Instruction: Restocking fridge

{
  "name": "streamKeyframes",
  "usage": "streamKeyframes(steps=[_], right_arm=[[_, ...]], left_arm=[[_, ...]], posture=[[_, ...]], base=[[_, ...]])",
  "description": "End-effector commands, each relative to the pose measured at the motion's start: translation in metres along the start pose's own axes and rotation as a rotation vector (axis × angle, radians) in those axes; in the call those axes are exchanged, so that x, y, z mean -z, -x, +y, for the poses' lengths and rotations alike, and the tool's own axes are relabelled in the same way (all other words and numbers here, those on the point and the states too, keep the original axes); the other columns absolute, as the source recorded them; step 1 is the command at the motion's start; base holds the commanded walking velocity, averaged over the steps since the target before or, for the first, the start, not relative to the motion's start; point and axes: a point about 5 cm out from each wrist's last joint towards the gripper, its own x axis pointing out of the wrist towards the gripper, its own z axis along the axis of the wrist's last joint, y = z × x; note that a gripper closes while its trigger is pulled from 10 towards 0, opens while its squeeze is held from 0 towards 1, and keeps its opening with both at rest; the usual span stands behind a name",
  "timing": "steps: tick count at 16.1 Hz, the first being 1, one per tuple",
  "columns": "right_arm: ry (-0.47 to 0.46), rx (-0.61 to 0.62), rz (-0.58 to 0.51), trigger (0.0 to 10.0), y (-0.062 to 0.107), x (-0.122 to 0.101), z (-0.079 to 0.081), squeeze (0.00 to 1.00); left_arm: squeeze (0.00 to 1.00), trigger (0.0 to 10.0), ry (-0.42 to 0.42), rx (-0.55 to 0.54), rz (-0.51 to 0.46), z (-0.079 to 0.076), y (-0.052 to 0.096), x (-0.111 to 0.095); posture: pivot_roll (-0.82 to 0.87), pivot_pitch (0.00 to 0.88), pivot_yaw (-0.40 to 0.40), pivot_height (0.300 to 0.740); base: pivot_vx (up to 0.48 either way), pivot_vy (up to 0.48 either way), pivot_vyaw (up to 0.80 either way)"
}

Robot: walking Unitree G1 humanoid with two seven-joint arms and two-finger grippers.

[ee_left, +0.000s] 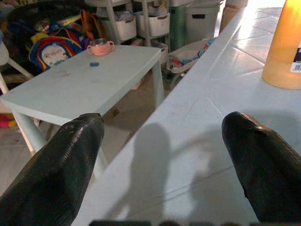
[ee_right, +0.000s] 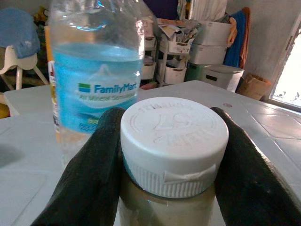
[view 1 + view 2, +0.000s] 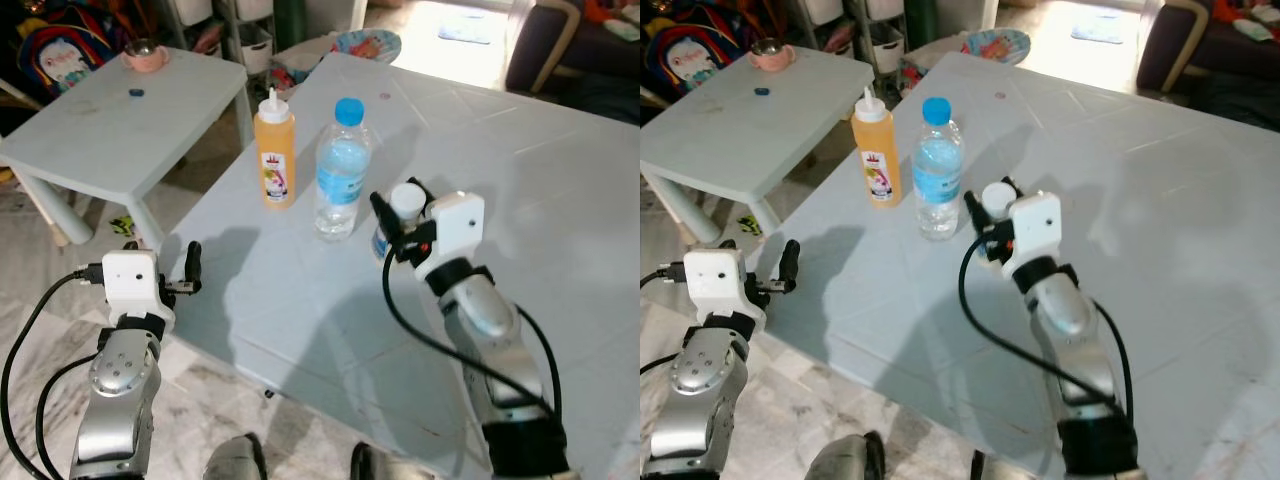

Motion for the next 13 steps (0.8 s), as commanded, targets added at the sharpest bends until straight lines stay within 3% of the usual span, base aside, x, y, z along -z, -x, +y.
streamKeyframes(steps=[1, 7, 9, 13], right_arm=[[-0.022, -0.01, 0.074, 10.0, 0.007, 0.014, 0.005, 0.0], [-0.033, 0.037, 0.095, 10.0, 0.006, 0.018, -0.004, 0.0], [-0.069, 0.096, 0.12, 10.0, 0.006, 0.022, -0.01, 0.0], [-0.054, 0.087, 0.118, 10.0, 0.007, 0.023, -0.008, 0.0]], left_arm=[[0.0, 10.0, -0.007, -0.013, 0.03, 0.0, 0.002, 0.006], [0.0, 10.0, 0.01, 0.002, 0.02, -0.009, -0.006, 0.004], [0.0, 10.0, 0.015, 0.01, 0.021, -0.012, -0.006, 0.005], [0.0, 10.0, 0.012, 0.019, 0.025, -0.013, -0.006, 0.006]], posture=[[-0.03, 0.101, -0.011, 0.74], [-0.04, 0.089, -0.019, 0.74], [-0.04, 0.087, -0.017, 0.74], [-0.04, 0.088, -0.016, 0.74]], base=[[0.0, 0.0, 0.0], [0.0, 0.0, 0.0], [-0.274, 0.0, 0.0], [-0.277, 0.0, 0.0]])
